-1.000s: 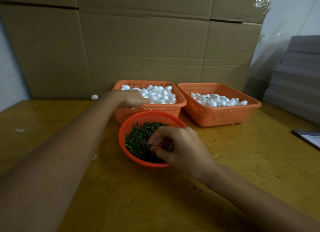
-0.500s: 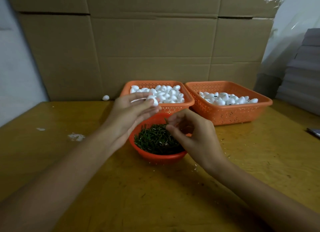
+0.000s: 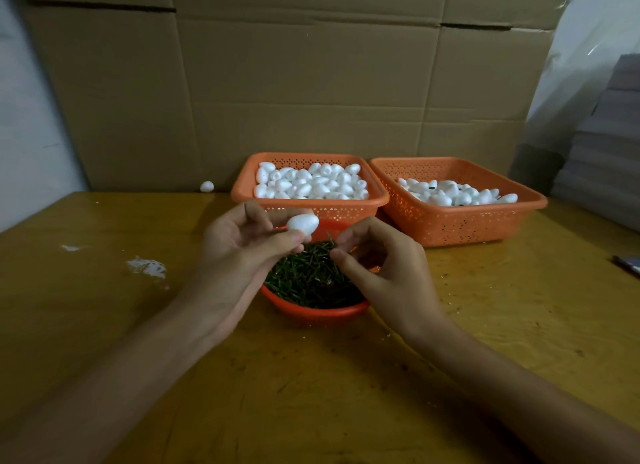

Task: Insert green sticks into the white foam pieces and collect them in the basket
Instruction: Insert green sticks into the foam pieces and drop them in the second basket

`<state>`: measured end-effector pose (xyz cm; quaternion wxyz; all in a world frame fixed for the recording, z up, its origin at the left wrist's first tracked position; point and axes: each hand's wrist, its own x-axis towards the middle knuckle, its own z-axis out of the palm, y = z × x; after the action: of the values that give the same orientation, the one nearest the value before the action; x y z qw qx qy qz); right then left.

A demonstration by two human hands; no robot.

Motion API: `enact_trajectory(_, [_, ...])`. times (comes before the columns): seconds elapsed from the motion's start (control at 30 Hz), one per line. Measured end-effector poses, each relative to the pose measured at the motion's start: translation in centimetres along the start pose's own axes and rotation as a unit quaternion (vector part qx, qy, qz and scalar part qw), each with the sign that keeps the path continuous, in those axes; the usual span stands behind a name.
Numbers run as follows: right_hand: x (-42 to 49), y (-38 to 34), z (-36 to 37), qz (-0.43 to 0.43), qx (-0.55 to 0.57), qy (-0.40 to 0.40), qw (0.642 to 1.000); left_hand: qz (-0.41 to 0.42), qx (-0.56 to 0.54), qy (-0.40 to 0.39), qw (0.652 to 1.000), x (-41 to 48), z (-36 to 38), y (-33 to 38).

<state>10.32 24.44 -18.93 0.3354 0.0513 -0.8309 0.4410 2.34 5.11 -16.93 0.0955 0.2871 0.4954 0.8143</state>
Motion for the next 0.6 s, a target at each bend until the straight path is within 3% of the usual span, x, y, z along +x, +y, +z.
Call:
enact_trajectory(0.3, [-0.05,0.01,-0.11,-0.002,-0.006,-0.004,1.0,-0.025,-0.029,-0.016,0.999,-0.02,0.28,0.29])
enact_trajectory(0.6, [0.02,0.09,-0.12,0.004,0.001,-0.005,1.0,0.015,0.046,-0.065,0.997,-0.35,0.25,0.13])
